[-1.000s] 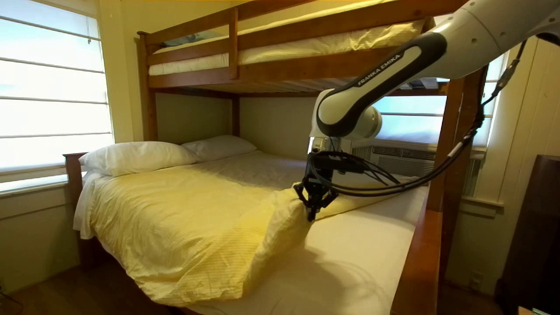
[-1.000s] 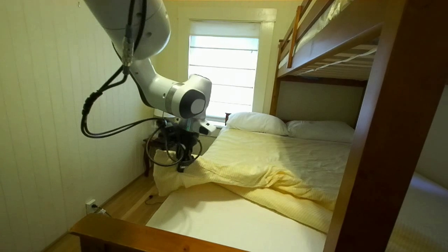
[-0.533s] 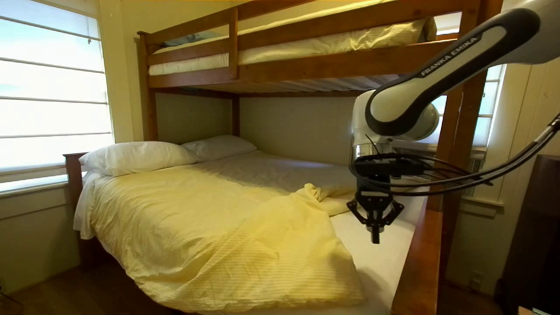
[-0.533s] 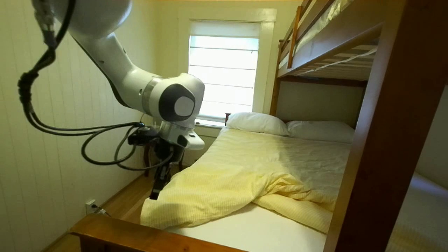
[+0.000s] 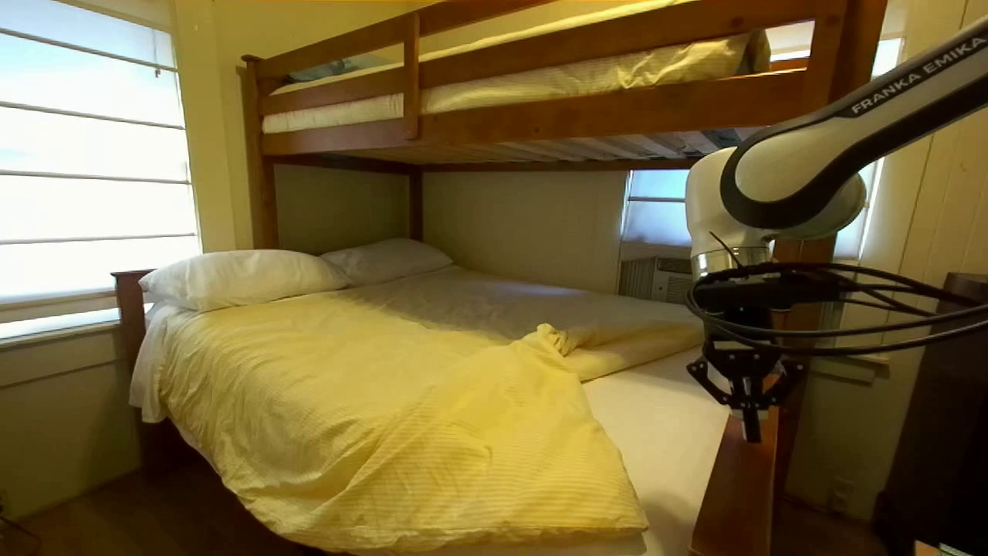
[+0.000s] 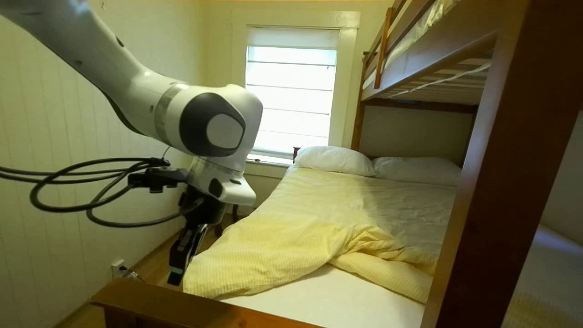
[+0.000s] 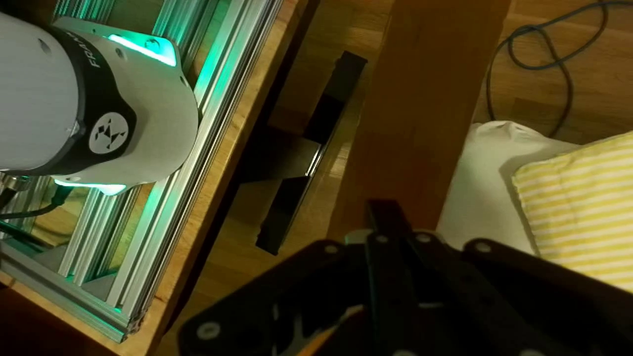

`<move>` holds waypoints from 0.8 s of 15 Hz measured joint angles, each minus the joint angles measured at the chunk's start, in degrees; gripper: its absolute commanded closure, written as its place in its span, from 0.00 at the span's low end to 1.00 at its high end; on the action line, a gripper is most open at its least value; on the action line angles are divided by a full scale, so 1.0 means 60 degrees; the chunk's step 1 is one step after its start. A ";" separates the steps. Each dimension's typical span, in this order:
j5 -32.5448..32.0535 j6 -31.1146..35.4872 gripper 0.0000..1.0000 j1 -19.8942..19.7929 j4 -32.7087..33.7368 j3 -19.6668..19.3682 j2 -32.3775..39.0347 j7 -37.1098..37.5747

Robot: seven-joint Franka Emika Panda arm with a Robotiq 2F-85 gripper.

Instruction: Straighten the yellow blanket

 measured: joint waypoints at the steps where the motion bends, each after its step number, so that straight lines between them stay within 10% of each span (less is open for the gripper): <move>1: 0.0000 0.0000 0.74 0.0000 -0.0012 0.0006 -0.0001 0.0010; 11: -0.1479 -0.0306 0.12 -0.0108 0.2141 0.0484 0.1239 -0.0974; 12: -0.2046 -0.0472 0.31 -0.0260 0.2666 0.0465 0.1556 -0.1032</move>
